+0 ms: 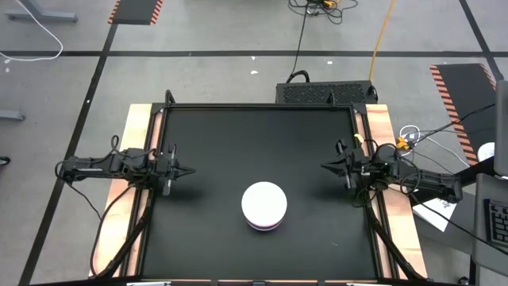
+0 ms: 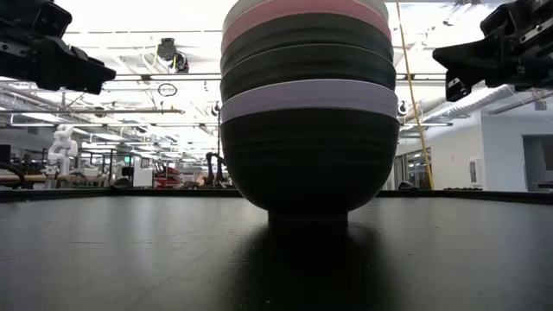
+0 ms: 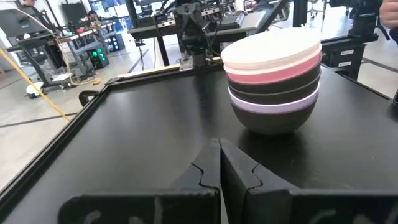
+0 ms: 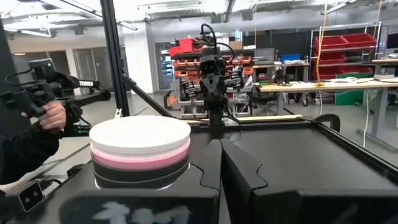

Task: Nest bowls inside each other
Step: Return to Home Position

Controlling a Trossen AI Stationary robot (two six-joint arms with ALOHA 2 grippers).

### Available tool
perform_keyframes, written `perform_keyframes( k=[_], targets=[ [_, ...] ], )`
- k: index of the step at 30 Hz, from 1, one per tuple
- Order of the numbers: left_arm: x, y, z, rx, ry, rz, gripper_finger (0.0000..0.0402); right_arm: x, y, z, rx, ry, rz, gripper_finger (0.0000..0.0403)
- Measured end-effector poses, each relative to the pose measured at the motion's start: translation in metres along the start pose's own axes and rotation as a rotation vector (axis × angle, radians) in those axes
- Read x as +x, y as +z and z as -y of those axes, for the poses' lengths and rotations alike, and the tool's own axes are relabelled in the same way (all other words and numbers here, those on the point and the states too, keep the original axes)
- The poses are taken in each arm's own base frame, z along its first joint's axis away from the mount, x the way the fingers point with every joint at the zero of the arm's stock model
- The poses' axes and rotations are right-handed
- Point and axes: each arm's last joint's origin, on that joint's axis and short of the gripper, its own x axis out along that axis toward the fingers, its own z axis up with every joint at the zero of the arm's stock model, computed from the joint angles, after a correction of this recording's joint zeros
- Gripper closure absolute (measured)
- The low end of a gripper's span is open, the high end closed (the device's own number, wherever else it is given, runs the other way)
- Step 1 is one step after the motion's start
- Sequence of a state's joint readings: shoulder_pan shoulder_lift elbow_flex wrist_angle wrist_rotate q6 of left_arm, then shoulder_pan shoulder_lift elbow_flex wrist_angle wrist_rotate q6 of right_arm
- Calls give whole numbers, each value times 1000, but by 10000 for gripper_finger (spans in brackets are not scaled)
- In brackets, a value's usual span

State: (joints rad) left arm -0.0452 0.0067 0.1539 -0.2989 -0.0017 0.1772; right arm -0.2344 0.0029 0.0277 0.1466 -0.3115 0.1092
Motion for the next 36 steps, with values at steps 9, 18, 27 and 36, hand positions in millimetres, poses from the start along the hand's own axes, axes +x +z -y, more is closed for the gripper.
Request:
perform_keyframes(
  k=[9, 18, 27, 36],
  targets=[
    [7, -16, 3, -10, -4, -40, 401, 0, -9, 1, -15, -11, -91, 403],
    [8, -16, 3, 8, -8, -45, 401, 1, -11, 2, -27, -11, -106, 403],
    [9, -16, 3, -4, -15, -48, 401, 3, -14, 3, 4, -16, -136, 403],
    [9, -16, 3, -24, -8, -49, 380, 3, -12, 2, -1, -7, -124, 403]
  ],
)
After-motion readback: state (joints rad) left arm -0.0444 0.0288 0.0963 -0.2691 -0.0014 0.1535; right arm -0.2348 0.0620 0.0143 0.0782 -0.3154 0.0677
